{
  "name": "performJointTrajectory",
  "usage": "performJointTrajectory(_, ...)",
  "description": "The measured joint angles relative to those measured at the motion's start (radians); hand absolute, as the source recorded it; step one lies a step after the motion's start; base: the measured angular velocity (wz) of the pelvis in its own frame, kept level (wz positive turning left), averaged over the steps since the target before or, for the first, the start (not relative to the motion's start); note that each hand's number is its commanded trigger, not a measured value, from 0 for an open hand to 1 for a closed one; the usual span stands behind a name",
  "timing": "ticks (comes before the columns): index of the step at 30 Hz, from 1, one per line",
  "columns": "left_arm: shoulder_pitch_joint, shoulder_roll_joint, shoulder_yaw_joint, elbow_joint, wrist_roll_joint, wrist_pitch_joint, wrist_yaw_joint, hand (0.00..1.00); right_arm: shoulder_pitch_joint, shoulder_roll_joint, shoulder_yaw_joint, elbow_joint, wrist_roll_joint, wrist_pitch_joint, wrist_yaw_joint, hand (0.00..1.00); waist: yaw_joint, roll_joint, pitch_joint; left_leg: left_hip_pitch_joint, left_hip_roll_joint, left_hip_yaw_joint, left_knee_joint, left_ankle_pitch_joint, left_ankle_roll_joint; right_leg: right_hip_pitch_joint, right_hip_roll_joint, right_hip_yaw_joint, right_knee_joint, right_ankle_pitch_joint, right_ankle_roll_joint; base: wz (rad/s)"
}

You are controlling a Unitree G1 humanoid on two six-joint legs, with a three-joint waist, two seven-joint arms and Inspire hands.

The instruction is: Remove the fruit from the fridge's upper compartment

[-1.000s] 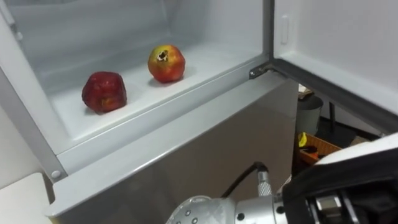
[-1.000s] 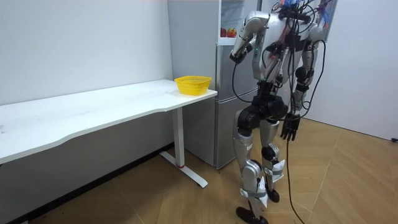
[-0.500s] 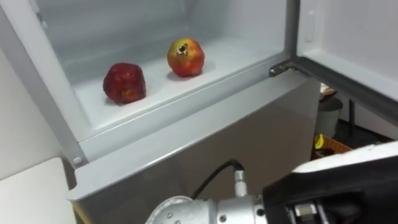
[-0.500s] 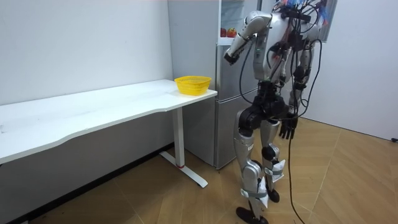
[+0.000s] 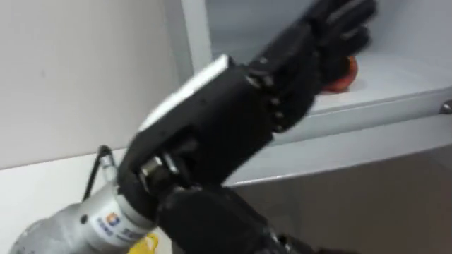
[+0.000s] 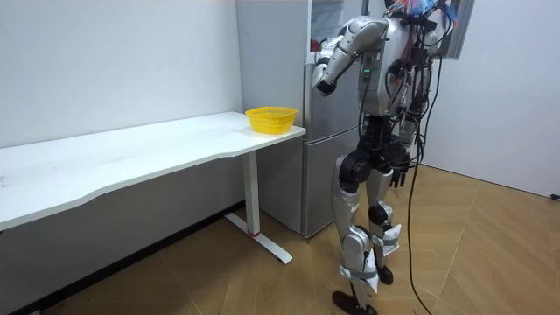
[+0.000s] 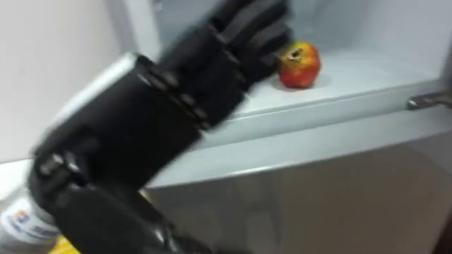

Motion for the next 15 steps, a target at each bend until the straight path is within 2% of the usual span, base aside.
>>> performJointTrajectory(4,0.040,0.001,0.134,-0.013,0.044,-0.020,0.090,0.00,0.035,0.006,-0.020,0.004,-0.008,0.000,-0.021,0.00,0.039,0.002,-0.0006,0.006,-0.001,0.000,0.000,0.000,0.000,0.017,-0.003,-0.023,-0.003,0.000,0.000,0.09)
performJointTrajectory(6,0.066,0.004,0.242,-0.024,0.045,-0.046,0.152,0.00,0.064,0.006,-0.048,0.003,-0.013,-0.009,-0.026,0.00,0.069,0.003,-0.0010,0.008,-0.002,-0.003,0.000,0.000,0.000,0.015,-0.003,-0.024,-0.008,0.000,0.000,-0.02)
performJointTrajectory(7,0.074,0.004,0.269,-0.026,0.048,-0.053,0.171,0.00,0.071,0.006,-0.052,0.003,-0.014,-0.012,-0.027,0.00,0.075,0.004,-0.0019,0.008,-0.001,-0.004,0.000,0.000,0.000,0.016,-0.003,-0.024,-0.009,0.000,-0.001,0.00)
performJointTrajectory(8,0.095,0.004,0.324,-0.032,0.062,-0.076,0.211,0.00,0.082,0.006,-0.076,0.002,-0.020,-0.016,-0.028,0.00,0.082,0.010,-0.0060,0.008,-0.001,-0.006,0.001,0.000,0.000,0.018,-0.003,-0.026,-0.008,0.000,-0.001,0.03)
performJointTrajectory(9,0.112,0.004,0.375,-0.032,0.084,-0.098,0.255,0.00,0.096,0.007,-0.103,0.002,-0.037,-0.019,-0.029,0.00,0.092,0.009,-0.0055,0.007,-0.001,-0.005,0.001,0.000,0.000,0.020,-0.003,-0.027,-0.008,0.000,-0.002,0.05)
performJointTrajectory(12,0.133,0.005,0.478,-0.032,0.105,-0.132,0.373,0.00,0.122,0.008,-0.133,-0.003,-0.043,-0.019,-0.034,0.00,0.111,0.007,-0.0042,0.007,-0.002,-0.005,0.002,0.001,0.002,0.029,-0.007,-0.039,-0.011,-0.002,-0.001,0.13)
performJointTrajectory(13,0.135,0.005,0.493,-0.032,0.105,-0.142,0.396,0.00,0.126,0.008,-0.136,-0.003,-0.042,-0.019,-0.034,0.00,0.118,0.007,-0.0041,0.009,-0.002,-0.005,0.003,0.001,0.002,0.030,-0.008,-0.041,-0.011,-0.003,-0.001,0.09)
performJointTrajectory(15,0.182,0.006,0.571,-0.029,0.120,-0.191,0.474,0.00,0.143,0.010,-0.154,-0.006,-0.044,-0.019,-0.036,0.00,0.135,0.007,-0.0033,0.016,-0.003,-0.007,0.003,0.001,0.002,0.032,-0.012,-0.049,-0.010,-0.006,-0.002,0.02)
